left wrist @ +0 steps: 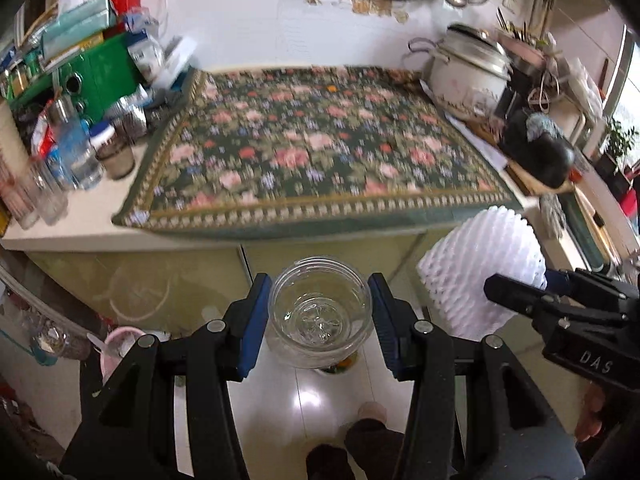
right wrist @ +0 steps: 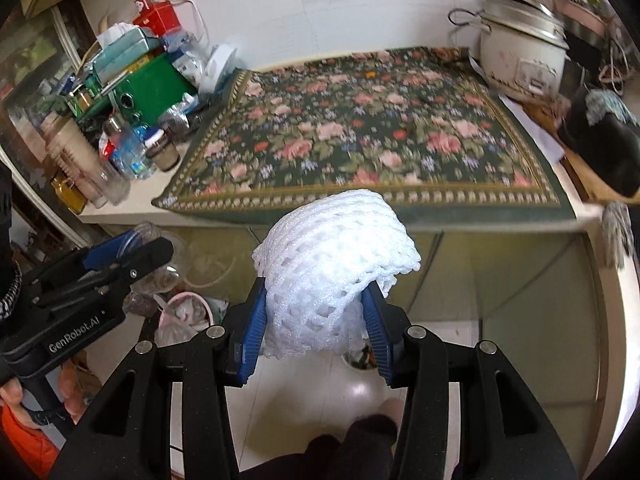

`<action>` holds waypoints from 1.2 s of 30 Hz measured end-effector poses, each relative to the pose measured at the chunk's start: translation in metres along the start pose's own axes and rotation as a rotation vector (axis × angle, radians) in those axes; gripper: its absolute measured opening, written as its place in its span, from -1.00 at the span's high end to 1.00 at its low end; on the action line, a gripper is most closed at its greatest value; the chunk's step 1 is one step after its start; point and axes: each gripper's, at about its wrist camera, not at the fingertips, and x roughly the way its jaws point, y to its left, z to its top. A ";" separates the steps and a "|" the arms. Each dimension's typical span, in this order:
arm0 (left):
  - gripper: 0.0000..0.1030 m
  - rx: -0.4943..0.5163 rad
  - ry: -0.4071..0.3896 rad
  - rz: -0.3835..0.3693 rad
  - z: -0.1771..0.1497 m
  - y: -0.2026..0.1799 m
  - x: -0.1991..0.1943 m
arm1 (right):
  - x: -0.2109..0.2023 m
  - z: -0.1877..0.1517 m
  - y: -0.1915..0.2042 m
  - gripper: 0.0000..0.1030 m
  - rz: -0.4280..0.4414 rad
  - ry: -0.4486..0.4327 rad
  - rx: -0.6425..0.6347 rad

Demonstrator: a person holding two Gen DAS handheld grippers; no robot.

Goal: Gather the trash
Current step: 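Lift the foam net and glass jar and carry them down to the floor bin, then open the right tool over the bin while the left tool releases the glass jar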

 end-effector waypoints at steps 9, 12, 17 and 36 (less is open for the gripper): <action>0.06 -0.024 0.180 -0.010 -0.042 -0.008 0.079 | 0.055 -0.034 -0.035 0.16 -0.048 0.160 0.042; 0.06 -0.028 0.223 -0.007 -0.056 -0.009 0.115 | 0.086 -0.047 -0.055 0.16 -0.074 0.217 0.053; 0.06 -0.063 0.244 0.021 -0.086 -0.009 0.178 | 0.144 -0.070 -0.084 0.15 -0.106 0.288 0.045; 0.06 -0.227 0.319 0.085 -0.244 0.037 0.412 | 0.437 -0.205 -0.133 0.07 0.001 0.451 -0.052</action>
